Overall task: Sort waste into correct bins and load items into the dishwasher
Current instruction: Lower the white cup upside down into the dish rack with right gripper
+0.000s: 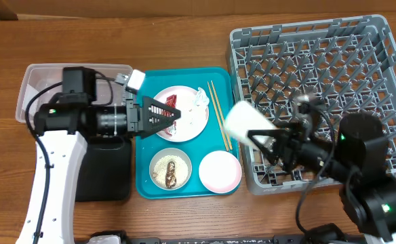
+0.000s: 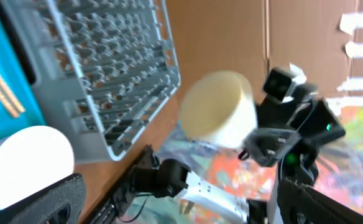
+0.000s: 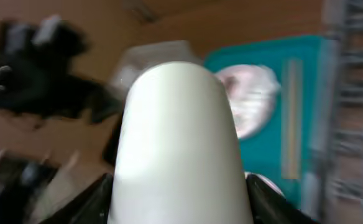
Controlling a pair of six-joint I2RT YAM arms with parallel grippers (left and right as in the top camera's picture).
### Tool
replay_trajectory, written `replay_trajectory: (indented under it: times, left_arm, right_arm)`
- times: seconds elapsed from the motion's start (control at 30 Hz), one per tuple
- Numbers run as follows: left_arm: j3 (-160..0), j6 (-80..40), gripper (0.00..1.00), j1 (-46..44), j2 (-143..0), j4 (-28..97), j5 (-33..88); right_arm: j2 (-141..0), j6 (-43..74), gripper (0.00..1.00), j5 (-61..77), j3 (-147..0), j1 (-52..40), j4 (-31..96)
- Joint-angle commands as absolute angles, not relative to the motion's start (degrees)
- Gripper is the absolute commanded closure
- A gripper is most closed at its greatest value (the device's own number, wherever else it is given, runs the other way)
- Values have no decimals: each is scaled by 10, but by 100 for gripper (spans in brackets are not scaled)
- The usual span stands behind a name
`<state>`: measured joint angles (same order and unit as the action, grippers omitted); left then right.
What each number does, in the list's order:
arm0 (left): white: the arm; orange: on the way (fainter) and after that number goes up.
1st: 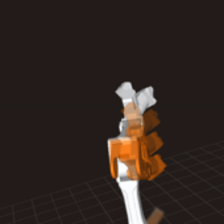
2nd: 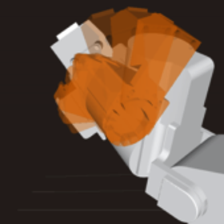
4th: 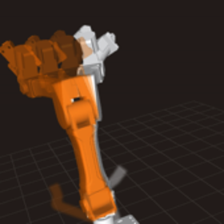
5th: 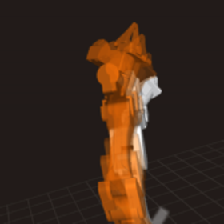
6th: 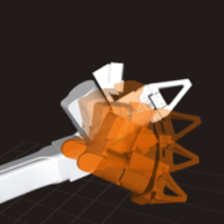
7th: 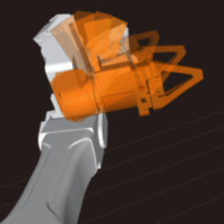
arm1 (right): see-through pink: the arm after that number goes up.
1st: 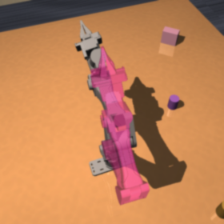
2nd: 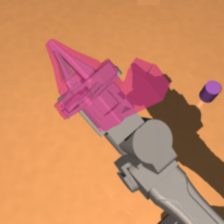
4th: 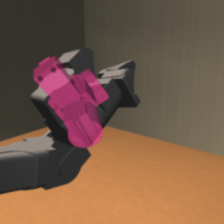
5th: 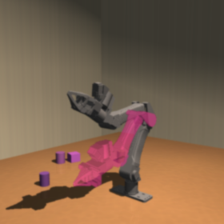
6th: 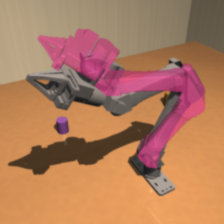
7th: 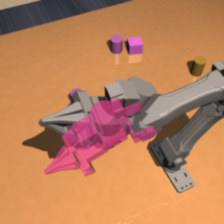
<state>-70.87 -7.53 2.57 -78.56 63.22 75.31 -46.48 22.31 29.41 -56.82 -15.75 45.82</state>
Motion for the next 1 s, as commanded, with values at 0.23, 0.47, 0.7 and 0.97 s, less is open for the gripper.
replay_trajectory:
  times: [0.23,0.47,0.7,0.97]
  left_arm:
    - [-717,-77,0,26,-785,659,620]
    - [-717,-77,0,26,-785,663,605]
    - [-717,-77,0,26,-785,681,560]
    - [-717,-76,0,26,-785,690,546]
  right_arm:
    - [-531,300,59,-44,-574,-154,665]
    - [-610,278,59,30,-583,-154,678]
    - [-660,261,59,79,-583,-154,739]
    - [-669,243,63,76,-583,-154,697]
